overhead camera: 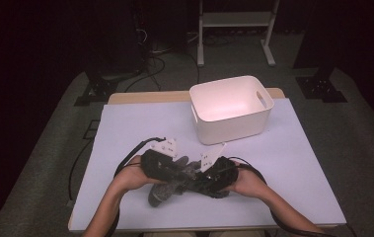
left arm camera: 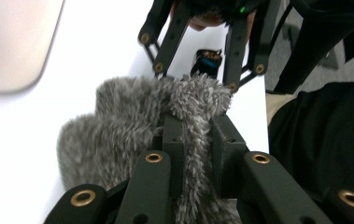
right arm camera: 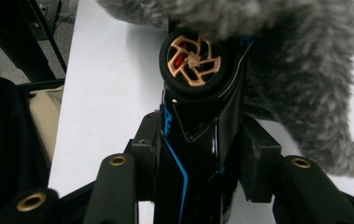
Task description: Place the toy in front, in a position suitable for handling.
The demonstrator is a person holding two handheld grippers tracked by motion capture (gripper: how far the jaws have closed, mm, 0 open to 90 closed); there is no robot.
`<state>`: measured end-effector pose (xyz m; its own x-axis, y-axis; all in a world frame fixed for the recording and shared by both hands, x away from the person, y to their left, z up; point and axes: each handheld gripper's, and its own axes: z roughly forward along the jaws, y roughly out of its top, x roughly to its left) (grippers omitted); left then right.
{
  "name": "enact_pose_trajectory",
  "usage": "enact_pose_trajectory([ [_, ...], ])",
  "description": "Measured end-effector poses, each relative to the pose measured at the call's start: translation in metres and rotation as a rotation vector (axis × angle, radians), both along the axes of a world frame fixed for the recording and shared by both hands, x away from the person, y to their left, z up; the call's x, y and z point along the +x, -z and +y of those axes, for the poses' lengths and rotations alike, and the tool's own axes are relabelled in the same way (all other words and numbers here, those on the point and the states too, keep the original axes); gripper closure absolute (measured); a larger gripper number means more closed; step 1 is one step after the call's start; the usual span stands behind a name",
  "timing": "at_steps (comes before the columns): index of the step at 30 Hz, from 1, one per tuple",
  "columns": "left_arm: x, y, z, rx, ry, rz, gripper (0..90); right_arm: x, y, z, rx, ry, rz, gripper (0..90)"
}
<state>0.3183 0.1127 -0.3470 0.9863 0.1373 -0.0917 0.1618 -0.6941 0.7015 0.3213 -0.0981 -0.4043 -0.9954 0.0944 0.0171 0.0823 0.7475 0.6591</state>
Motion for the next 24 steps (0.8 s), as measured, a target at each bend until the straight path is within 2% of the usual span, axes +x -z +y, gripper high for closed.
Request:
enact_pose_trajectory([
  [3,-0.001,-0.006,-0.008,-0.002,0.017,-0.018,78.5,-0.003,-0.003,-0.005,0.007,0.001,-0.011,55.6],
  [5,0.0,-0.005,-0.012,0.033,0.009,-0.027,78.5,-0.003,-0.003,-0.011,0.02,0.012,0.005,55.6],
  [6,0.001,-0.002,-0.015,0.048,0.007,-0.026,78.5,-0.003,-0.002,-0.014,0.018,0.014,0.004,55.6],
  [10,0.003,0.004,-0.015,0.044,0.008,-0.005,78.4,-0.006,0.002,-0.029,0.053,0.035,0.013,55.6],
  [13,0.003,0.008,-0.015,0.058,0.005,0.005,78.4,-0.007,0.002,-0.036,0.064,0.042,0.014,55.7],
  [16,0.003,0.009,-0.014,0.044,0.012,0.017,78.4,-0.009,0.001,-0.038,0.066,0.035,-0.004,55.8],
  [19,0.004,0.0,-0.013,0.026,0.009,0.001,78.5,-0.009,0.0,-0.034,0.089,0.028,-0.009,56.0],
  [24,0.0,-0.026,-0.012,0.012,0.032,-0.046,78.6,-0.005,-0.007,-0.017,0.143,0.012,-0.014,55.9],
])
